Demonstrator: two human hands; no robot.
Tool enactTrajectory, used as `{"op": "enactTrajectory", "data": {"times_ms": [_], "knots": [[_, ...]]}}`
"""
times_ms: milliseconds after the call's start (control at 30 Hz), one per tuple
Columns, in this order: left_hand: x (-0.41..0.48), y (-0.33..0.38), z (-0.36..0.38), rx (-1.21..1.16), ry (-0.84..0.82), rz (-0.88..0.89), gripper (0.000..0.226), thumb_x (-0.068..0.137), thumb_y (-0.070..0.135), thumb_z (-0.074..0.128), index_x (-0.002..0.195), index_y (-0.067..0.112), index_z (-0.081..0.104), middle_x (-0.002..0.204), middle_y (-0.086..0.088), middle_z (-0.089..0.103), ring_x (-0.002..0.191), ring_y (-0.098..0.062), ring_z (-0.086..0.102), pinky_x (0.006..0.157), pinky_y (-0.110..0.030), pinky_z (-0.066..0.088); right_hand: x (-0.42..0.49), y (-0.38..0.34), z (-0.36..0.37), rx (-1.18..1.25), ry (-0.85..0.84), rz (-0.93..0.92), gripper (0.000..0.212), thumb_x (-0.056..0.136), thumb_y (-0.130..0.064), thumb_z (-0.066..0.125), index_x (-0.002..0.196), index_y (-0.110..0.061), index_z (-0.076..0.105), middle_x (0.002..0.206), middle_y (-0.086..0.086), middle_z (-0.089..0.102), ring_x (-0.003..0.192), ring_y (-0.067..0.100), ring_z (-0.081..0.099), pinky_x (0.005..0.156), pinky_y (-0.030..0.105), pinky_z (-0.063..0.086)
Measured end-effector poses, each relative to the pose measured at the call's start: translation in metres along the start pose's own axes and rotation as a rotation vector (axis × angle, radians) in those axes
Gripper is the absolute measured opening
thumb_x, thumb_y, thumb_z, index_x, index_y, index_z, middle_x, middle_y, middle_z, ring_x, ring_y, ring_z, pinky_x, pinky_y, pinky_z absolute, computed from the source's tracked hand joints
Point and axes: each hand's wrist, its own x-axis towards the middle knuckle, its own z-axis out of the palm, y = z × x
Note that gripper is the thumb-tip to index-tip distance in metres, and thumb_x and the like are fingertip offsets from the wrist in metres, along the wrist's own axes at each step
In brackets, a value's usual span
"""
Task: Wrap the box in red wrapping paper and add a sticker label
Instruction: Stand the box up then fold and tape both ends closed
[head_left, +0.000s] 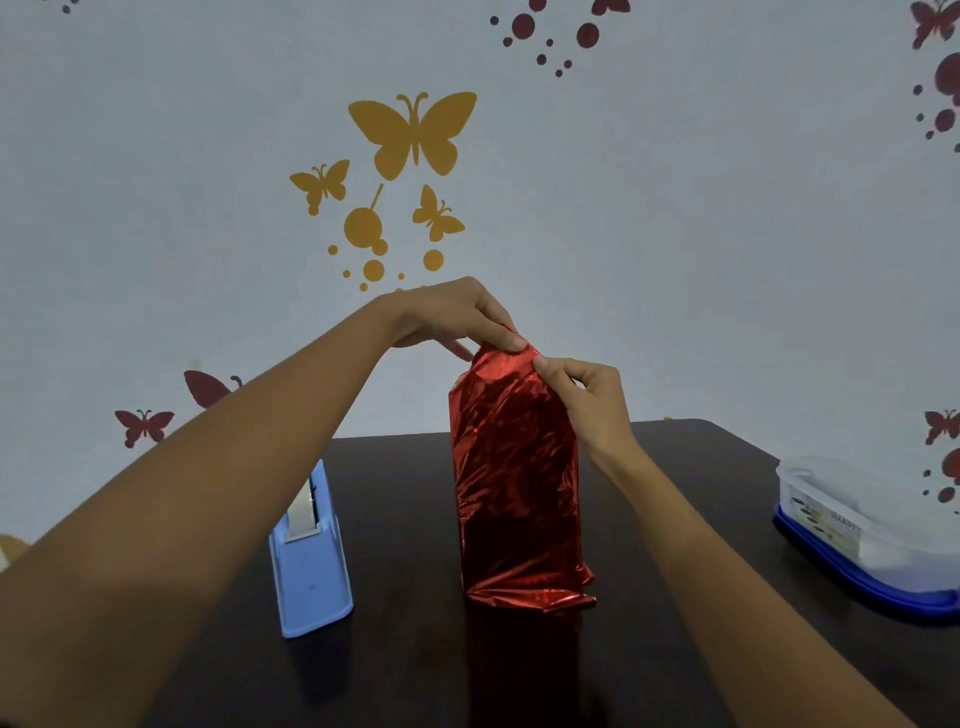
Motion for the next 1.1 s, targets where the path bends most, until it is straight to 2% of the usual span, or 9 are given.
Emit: {"op": "enactTrajectory", "data": {"times_ms": [267,367,567,667,767,900,1000,1067,1100], "knots": [[0.002,0.0,-0.002,-0.021,0.1,-0.067,0.034,0.075,0.045,0.071,0.1,0.022,0.073,0.092,0.007,0.07,0.091,-0.01,0.065,0.069,-0.023,0.052,0.002,0.002,-0.001,-0.015,0.021,-0.018,0.019,0.09,-0.026,0.06,0.08,-0.016,0.073,0.081,-0.009,0.07,0.085,-0.001,0.064,0.085,0.01,0.045],[0.001,0.0,-0.004,-0.047,0.12,-0.068,0.025,0.075,0.036,0.075,0.09,0.016,0.076,0.081,0.006,0.072,0.08,-0.009,0.066,0.064,-0.02,0.05,0.003,0.004,0.0,-0.021,0.038,-0.023,0.023,0.089,-0.027,0.061,0.083,-0.01,0.074,0.081,-0.003,0.071,0.086,0.008,0.066,0.087,0.02,0.047],[0.005,-0.012,0.002,-0.126,0.116,0.015,0.022,0.083,0.028,0.07,0.092,0.008,0.075,0.08,0.002,0.071,0.077,-0.009,0.062,0.074,-0.024,0.05,0.004,0.003,-0.001,-0.062,0.03,-0.03,0.026,0.089,-0.026,0.062,0.064,-0.019,0.068,0.055,-0.018,0.062,0.062,-0.007,0.057,0.075,0.012,0.043],[0.006,-0.021,0.005,-0.214,0.077,0.049,0.025,0.087,0.026,0.065,0.096,0.004,0.073,0.087,-0.004,0.072,0.081,-0.013,0.065,0.078,-0.025,0.053,0.006,0.002,-0.003,-0.057,0.008,-0.015,0.027,0.087,-0.03,0.064,0.07,-0.01,0.072,0.07,0.005,0.07,0.075,0.013,0.065,0.082,0.023,0.048],[0.008,-0.025,0.007,-0.298,0.068,0.066,0.027,0.088,0.024,0.063,0.097,0.0,0.072,0.091,-0.01,0.071,0.082,-0.016,0.065,0.074,-0.021,0.052,0.007,-0.001,-0.006,-0.043,-0.021,-0.008,0.042,0.085,-0.035,0.064,0.07,0.003,0.068,0.07,0.02,0.063,0.068,0.02,0.058,0.076,0.032,0.046],[0.01,-0.025,0.007,-0.317,0.05,0.058,0.023,0.089,0.022,0.063,0.092,0.002,0.073,0.085,-0.007,0.071,0.08,-0.015,0.064,0.074,-0.021,0.053,0.007,-0.002,-0.008,-0.075,-0.039,-0.021,0.024,0.084,-0.033,0.066,0.07,-0.015,0.074,0.073,-0.005,0.072,0.076,0.004,0.067,0.08,0.021,0.049],[0.011,-0.024,0.007,-0.32,0.022,0.047,0.018,0.09,0.021,0.062,0.081,0.009,0.073,0.075,0.0,0.07,0.073,-0.011,0.063,0.07,-0.019,0.052,0.007,-0.005,-0.011,-0.078,-0.063,-0.015,0.05,0.085,-0.037,0.061,0.051,-0.002,0.054,0.054,-0.002,0.057,0.058,0.014,0.059,0.07,0.013,0.047],[0.011,-0.026,0.007,-0.335,0.032,0.042,0.019,0.089,0.022,0.063,0.079,0.009,0.073,0.075,-0.001,0.069,0.073,-0.011,0.062,0.071,-0.02,0.051,0.014,-0.009,-0.015,-0.091,-0.125,0.073,0.059,0.085,-0.048,0.054,0.094,0.009,0.064,0.099,0.017,0.067,0.097,0.029,0.062,0.09,0.02,0.048],[0.011,-0.027,0.007,-0.346,0.044,0.04,0.019,0.089,0.022,0.063,0.08,0.009,0.073,0.076,-0.002,0.069,0.073,-0.011,0.062,0.071,-0.021,0.052,0.018,-0.01,-0.018,-0.122,-0.181,0.163,0.068,0.084,-0.054,0.054,0.128,-0.002,0.053,0.131,0.013,0.055,0.123,0.023,0.05,0.106,0.024,0.037]]}}
